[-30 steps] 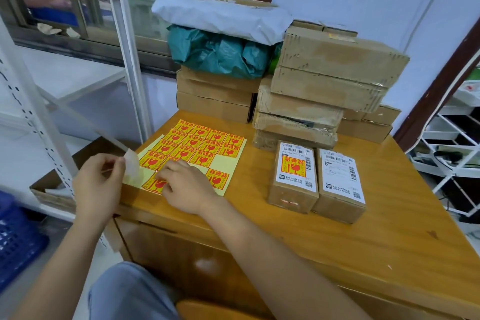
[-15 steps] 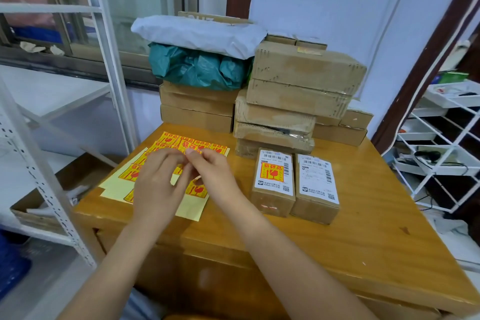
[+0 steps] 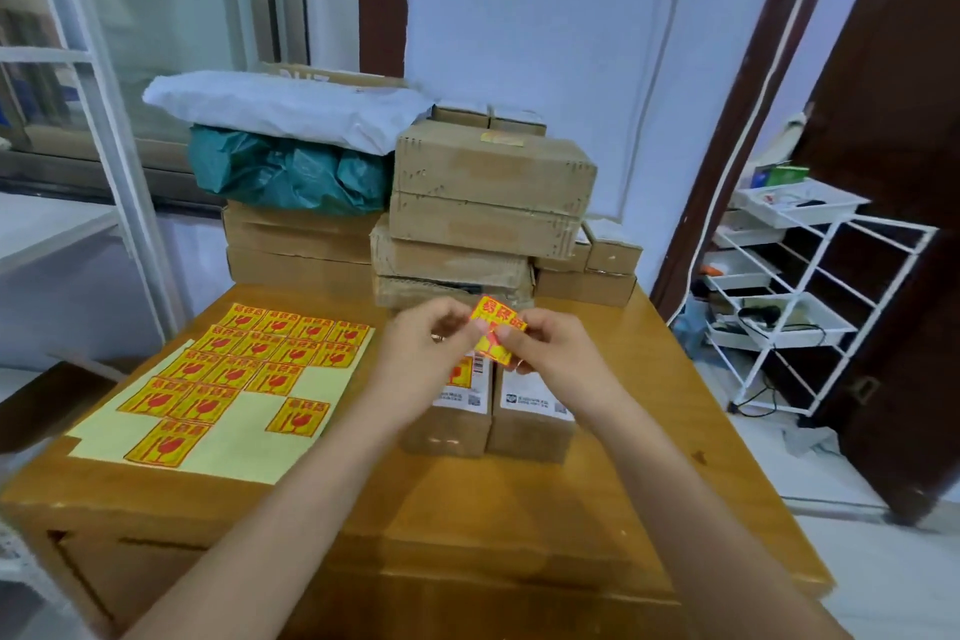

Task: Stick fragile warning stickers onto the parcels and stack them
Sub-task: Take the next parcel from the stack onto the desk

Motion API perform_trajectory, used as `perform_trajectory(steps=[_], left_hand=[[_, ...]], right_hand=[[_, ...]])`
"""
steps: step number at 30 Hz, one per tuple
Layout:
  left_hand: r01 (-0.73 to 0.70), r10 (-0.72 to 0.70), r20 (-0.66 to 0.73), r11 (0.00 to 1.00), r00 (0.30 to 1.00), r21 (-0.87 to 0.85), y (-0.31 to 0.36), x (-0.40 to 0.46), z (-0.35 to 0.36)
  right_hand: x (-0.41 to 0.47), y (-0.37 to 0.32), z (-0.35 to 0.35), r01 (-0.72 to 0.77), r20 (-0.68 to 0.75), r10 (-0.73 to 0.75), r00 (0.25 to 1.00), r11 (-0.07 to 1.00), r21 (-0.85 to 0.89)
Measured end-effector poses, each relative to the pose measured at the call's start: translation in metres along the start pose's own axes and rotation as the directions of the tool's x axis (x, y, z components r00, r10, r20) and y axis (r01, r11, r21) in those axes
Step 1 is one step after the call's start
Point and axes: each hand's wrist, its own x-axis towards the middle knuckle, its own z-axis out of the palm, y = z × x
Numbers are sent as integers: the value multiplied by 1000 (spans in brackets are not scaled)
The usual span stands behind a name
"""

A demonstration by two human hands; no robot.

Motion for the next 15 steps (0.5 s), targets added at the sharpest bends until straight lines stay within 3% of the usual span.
perform_trajectory(steps=[5, 12, 15], left_hand=[[85, -79, 96, 995, 992, -54, -4, 26, 35], [76, -111, 165, 976, 980, 203, -27, 43, 57], [94, -139, 194, 970, 971, 226, -42, 42, 58]], right_hand=[[11, 21, -34, -43, -79, 33, 996, 991, -129], [19, 66, -35, -160, -172, 142, 975, 983, -92], [19, 73, -33, -197, -213, 178, 961, 978, -70]])
